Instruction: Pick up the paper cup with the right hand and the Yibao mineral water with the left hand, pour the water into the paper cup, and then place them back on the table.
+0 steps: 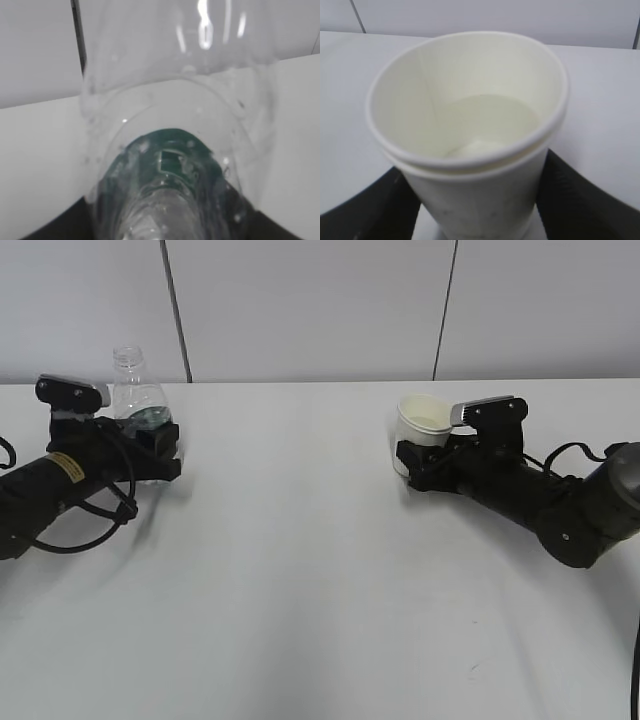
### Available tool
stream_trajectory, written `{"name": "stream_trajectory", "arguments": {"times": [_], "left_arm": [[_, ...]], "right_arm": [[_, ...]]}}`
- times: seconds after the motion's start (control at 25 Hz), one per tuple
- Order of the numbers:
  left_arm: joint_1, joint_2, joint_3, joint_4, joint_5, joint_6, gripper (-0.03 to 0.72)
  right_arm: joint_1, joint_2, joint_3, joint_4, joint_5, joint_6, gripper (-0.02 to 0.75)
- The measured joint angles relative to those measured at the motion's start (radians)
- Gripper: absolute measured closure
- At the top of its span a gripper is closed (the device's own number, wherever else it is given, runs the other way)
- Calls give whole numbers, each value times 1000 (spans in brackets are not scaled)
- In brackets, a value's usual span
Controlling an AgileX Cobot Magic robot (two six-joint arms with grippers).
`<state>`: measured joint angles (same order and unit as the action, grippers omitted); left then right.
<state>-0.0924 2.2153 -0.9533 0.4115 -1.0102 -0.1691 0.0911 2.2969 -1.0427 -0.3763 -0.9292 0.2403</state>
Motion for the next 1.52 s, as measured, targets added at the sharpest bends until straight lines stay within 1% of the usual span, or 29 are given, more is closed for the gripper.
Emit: {"name": "stream_trajectory", "arguments": {"times": [0.76,1.52], "left_arm": [[0,2,-2,20,-3,0,386],[0,2,-4,21,-1,0,386]], "right_arm": [[0,0,0,-1,-12,-20,218],[0,0,0,-60,-39,-29,218]]}}
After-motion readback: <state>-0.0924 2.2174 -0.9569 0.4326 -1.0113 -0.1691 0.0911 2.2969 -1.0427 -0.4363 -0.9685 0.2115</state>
